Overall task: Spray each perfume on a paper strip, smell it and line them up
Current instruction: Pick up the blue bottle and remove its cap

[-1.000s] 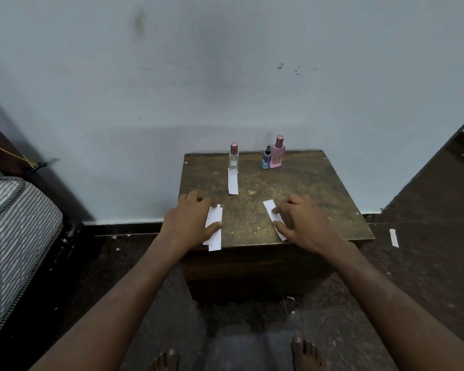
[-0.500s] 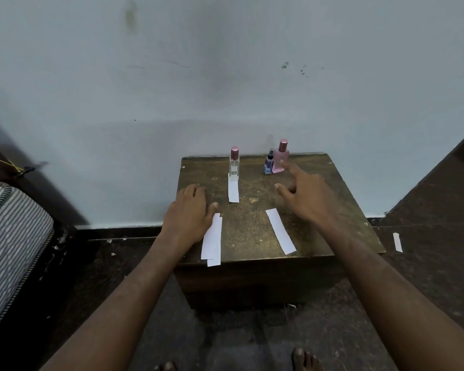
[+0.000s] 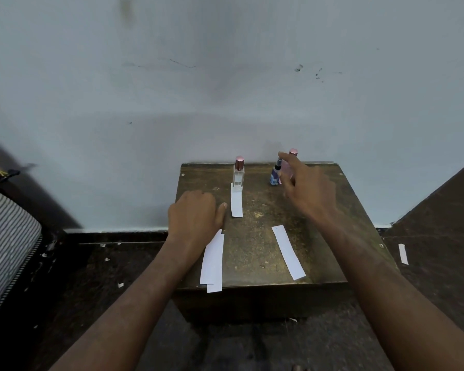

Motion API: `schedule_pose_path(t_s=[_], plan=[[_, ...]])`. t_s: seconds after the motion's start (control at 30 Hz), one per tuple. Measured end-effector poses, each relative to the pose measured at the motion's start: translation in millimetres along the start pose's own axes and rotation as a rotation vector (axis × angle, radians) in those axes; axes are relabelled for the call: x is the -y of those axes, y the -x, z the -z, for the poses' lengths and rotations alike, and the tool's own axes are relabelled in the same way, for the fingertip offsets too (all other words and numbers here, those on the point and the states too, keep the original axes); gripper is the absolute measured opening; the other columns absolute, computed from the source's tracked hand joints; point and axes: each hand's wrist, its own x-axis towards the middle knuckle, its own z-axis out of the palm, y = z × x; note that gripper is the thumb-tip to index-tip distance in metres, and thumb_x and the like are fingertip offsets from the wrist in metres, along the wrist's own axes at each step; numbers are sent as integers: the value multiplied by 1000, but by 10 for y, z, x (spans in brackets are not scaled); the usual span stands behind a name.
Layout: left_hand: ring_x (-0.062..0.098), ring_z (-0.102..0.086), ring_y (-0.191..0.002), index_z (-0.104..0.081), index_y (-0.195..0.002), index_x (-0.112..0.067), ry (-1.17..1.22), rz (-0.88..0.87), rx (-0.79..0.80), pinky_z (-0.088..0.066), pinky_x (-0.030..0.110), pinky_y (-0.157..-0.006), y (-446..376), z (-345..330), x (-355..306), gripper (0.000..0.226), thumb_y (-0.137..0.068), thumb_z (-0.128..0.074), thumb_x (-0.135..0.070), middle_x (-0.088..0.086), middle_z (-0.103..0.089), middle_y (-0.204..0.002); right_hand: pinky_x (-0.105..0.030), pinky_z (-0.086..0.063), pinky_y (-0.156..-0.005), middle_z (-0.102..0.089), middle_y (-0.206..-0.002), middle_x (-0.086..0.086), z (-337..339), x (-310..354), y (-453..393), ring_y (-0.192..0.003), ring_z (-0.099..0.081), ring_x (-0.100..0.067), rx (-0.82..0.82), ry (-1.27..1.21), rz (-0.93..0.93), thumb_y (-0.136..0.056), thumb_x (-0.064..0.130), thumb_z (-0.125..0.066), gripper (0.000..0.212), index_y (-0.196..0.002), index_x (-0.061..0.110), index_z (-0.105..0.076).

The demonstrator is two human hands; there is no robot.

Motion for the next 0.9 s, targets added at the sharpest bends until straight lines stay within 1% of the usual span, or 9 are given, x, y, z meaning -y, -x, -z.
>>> schedule_pose_path(t_s=[0.2, 0.3, 0.37, 0.47, 0.57, 0.63, 0.77, 0.83, 0.9], plan=[[18, -57, -74, -57, -72, -23, 17, 49, -34, -42, 33, -66, -92, -29, 26, 46, -104, -52, -57, -5, -58, -74, -32, -47, -60, -72, -78, 8, -41, 18, -55, -74, -66, -22, -47, -40, 4, -104, 36, -46, 12, -112, 36, -55], [20, -67, -95, -71, -89, -27, 142, 79, -98, -54, 37, -72, -82, -15, 80, 34, -101, -57, -55, -7, -69, -87, -31, -53, -61, -72, -79, 11, -17, 24, 12, -73, -68, -16, -31, -87, 23, -102, 35, -53, 11, -113, 36, -55], [18, -60, -117, -73, -109, -31, 306, 57, -181, -56, 39, -78, -63, 47, 70, 20, -100, -63, -47, -12, -72, -106, -25, -48, -58, -73, -78, 12, 33, 47, 76, -72, -68, -10, -15, -156, 25, -102, 36, -58, 11, -113, 35, -58], [11, -58, -123, -73, -124, -29, 597, -131, -241, -55, 41, -97, -23, 110, -16, 26, -99, -69, -37, -14, -72, -122, -25, -49, -60, -74, -71, 12, 173, 175, 250, -66, -70, 0, 27, -400, 13, -102, 35, -63, 6, -108, 33, -62], [8, -52, -134, -57, -149, -22, 727, -371, -60, -44, 24, -110, 132, 129, -196, 49, -103, -67, -33, -7, -62, -146, -30, -54, -55, -75, -69, 6, 325, 383, 489, -53, -68, -5, 100, -580, 29, -102, 30, -65, 4, -106, 29, -64], [3, -52, -130, -44, -158, -22, 755, -420, 91, -36, 7, -102, 307, 175, -309, 54, -107, -59, -34, -5, -59, -147, -34, -55, -51, -74, -71, 3, 441, 500, 662, -49, -65, -10, 132, -605, 53, -101, 30, -66, 4, -104, 30, -64], [8, -62, -87, -59, -119, -13, 868, -371, 73, -45, 23, -75, 628, 246, -392, 23, -114, -42, -27, -5, -66, -98, -25, -48, -49, -70, -70, 2, 703, 589, 952, -50, -60, -7, 245, -788, 44, -100, 20, -69, 3, -103, 20, -69], [12, -58, -80, -56, -103, -15, 921, -290, 72, -46, 30, -71, 767, 308, -468, 25, -115, -38, -28, -8, -61, -88, -25, -46, -47, -68, -71, -1, 758, 588, 1085, -49, -55, -4, 261, -909, -15, -101, 20, -69, 4, -103, 18, -71], [7, -57, -78, -54, -100, -25, 976, -212, 88, -43, 23, -70, 931, 371, -585, 23, -116, -37, -29, -16, -59, -84, -23, -41, -44, -65, -72, -6, 734, 571, 1203, -49, -50, -4, 253, -1042, -82, -100, 20, -71, 5, -102, 16, -73]])
